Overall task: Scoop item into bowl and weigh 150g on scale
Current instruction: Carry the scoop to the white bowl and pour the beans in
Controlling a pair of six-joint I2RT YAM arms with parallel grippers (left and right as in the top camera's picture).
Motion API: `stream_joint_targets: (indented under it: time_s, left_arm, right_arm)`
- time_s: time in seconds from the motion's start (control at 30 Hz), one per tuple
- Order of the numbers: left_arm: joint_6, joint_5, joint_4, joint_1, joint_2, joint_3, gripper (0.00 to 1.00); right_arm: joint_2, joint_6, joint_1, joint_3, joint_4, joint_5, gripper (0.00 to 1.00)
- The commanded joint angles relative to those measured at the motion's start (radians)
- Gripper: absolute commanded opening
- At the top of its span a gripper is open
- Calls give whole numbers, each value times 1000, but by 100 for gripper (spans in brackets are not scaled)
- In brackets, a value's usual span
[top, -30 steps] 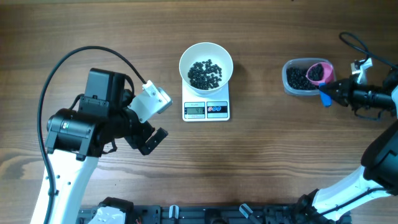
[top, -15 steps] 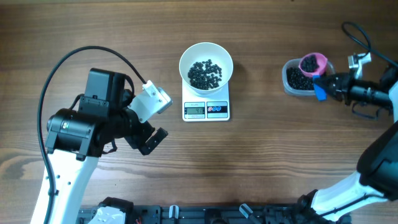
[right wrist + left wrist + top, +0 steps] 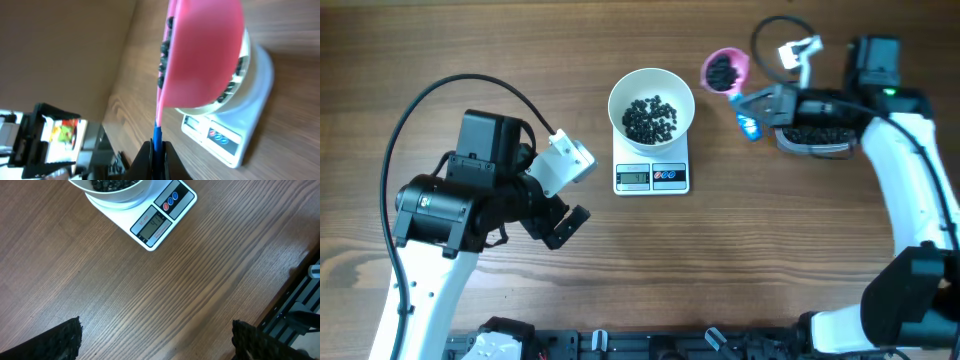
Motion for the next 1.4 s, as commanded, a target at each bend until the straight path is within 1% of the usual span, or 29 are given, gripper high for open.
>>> stream_joint_targets:
  time_s: [0.0, 0.07, 0.13, 0.27, 0.43, 0.63, 0.73, 1.03, 1.13, 1.27, 1.37]
  left_arm:
    - [22, 2, 0, 5, 4, 6, 100]
    - [22, 2, 0, 5, 4, 6, 100]
    - [22, 2, 0, 5, 4, 6, 100]
    - [22, 2, 0, 5, 4, 6, 100]
    - [22, 2, 0, 5, 4, 6, 100]
    - [22, 2, 0, 5, 4, 6, 100]
    - [22, 2, 0, 5, 4, 6, 100]
    - [22, 2, 0, 5, 4, 6, 100]
    - [22, 2, 0, 5, 4, 6, 100]
    - [22, 2, 0, 5, 4, 6, 100]
    - [22, 2, 0, 5, 4, 6, 100]
  right_arm:
    - [-20, 34, 116, -2, 43, 107, 4]
    - [-20, 34, 167, -2, 59, 159, 4]
    - [-20, 32, 222, -2, 76, 257, 4]
    - [-20, 20, 312, -2, 95, 522, 4]
    - [-19, -35, 406, -2, 119, 760, 5]
    - [-19, -95, 463, -2, 126, 956, 4]
    - [-19, -137, 474, -2, 143, 979, 4]
    - [-8, -179, 482, -2, 155, 1008, 4]
    - [-8, -215, 505, -2, 166, 1092, 4]
    - [-8, -227, 528, -2, 175, 1094, 5]
    - [-8, -253, 543, -2, 171, 1131, 4]
